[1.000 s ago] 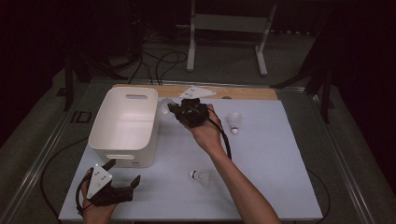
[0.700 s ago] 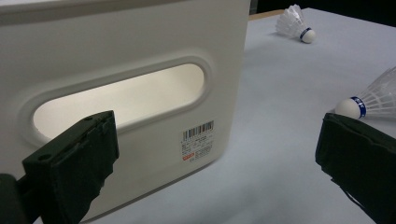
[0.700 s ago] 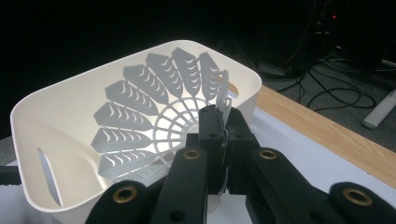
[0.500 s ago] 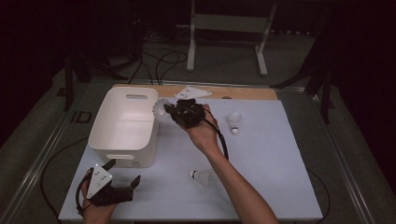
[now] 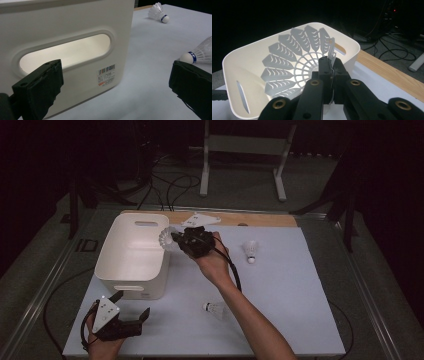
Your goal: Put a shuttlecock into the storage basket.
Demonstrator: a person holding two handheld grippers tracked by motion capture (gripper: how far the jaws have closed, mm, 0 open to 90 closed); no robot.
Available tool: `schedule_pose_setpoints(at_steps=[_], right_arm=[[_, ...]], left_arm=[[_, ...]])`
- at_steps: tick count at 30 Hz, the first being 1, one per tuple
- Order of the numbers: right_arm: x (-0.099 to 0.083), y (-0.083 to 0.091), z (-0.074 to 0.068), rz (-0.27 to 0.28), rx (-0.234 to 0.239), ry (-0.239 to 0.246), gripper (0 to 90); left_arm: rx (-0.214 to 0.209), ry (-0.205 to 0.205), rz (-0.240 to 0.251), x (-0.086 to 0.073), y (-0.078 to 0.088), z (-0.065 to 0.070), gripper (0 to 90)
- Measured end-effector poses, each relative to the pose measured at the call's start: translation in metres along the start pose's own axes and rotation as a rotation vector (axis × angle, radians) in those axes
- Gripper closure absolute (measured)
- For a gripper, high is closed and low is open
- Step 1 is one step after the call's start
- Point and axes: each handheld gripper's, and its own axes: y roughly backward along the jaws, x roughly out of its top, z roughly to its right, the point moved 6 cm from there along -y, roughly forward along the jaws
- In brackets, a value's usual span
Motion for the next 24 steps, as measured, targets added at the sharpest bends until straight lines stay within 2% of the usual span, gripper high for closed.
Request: schedule_pose_setpoints(at_steps=[24], right_arm=[[-0.001, -0.012, -0.015, -0.018, 0.017, 0.027, 87.8]], left_arm=[[0.000, 0.000, 0.000, 0.000, 0.000, 0.000, 0.0]])
